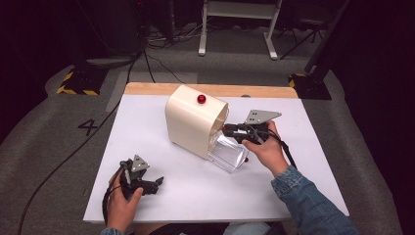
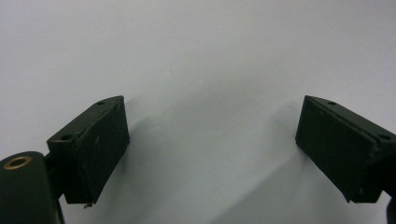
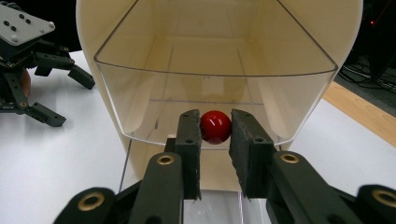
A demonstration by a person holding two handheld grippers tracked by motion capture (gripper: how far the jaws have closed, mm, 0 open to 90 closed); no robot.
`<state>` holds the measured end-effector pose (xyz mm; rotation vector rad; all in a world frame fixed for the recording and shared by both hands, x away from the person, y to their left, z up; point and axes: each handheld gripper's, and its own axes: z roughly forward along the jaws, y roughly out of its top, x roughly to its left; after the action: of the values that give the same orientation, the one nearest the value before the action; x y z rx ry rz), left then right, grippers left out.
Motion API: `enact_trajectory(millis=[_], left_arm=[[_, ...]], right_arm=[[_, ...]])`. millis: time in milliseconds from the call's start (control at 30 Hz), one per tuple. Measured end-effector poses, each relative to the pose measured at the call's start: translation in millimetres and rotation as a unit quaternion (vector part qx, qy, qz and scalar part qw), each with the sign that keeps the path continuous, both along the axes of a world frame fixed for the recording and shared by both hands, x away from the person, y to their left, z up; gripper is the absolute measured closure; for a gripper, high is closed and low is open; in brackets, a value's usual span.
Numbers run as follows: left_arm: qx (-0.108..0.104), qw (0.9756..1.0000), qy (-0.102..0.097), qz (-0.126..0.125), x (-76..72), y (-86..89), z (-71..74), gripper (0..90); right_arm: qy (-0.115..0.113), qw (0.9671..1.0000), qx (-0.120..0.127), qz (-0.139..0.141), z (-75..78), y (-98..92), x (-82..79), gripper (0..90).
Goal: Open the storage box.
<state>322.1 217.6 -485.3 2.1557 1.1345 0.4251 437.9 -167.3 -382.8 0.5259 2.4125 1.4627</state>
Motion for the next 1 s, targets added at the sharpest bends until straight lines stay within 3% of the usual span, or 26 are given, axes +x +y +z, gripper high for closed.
enact_trajectory(millis=[333, 1000], left_arm=[[-0.001, 1.0000, 0.002, -0.001, 0.5, -0.1, 0.2, 9.7], [0.000, 1.0000, 0.007, -0.002, 1.4, 0.2, 0.8, 9.5]], right_arm=[[-0.011, 0.9999, -0.003, -0.001, 2.7, -3.3, -5.3, 74.0], [-0.003, 0.9998, 0.008, -0.021, 6.4, -48.1, -32.7, 74.0]])
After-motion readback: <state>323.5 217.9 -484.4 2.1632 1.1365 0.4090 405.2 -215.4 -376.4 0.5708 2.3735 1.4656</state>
